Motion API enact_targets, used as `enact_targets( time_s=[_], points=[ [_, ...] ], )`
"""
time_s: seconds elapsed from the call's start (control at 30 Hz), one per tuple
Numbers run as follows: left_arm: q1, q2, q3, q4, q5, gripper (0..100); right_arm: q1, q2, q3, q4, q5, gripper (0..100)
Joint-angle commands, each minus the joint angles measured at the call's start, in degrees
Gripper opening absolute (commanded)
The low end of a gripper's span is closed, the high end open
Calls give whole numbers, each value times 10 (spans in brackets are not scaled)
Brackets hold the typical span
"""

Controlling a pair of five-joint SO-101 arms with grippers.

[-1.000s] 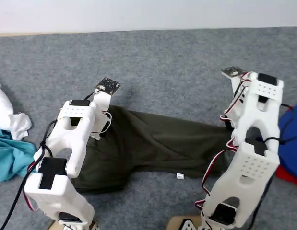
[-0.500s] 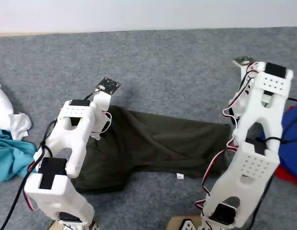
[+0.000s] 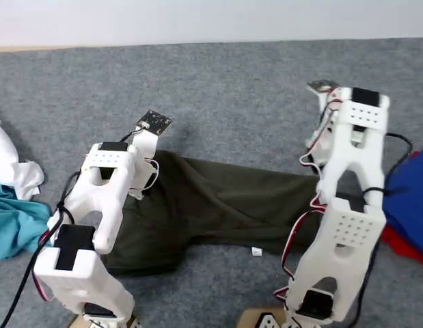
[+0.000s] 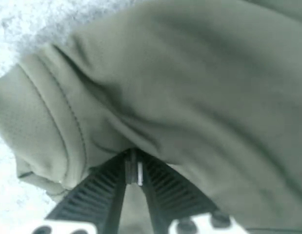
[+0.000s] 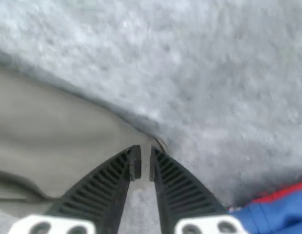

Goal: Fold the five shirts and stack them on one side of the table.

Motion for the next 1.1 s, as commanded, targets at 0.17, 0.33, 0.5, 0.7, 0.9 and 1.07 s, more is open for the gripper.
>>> enact_targets(
  time_s=[0.17,0.33,0.5,0.7,0.9,1.07],
  points=[
    [4,-3,-21,8,1,2,-1,44,-25,-42,0,57],
    [4,-3,-21,8,1,2,45,76,-25,-39,1,57],
    [4,-3,-21,8,1,2,99,78,-25,-36,24,56],
    [4,-3,-21,8,1,2,120,52,-26,8,37,15],
    [4,-3,-21,8,0,2,83,-25,-26,15,36,15],
    [3,-3,-21,8,0,2,24,-95,-26,32,33,15]
  ],
)
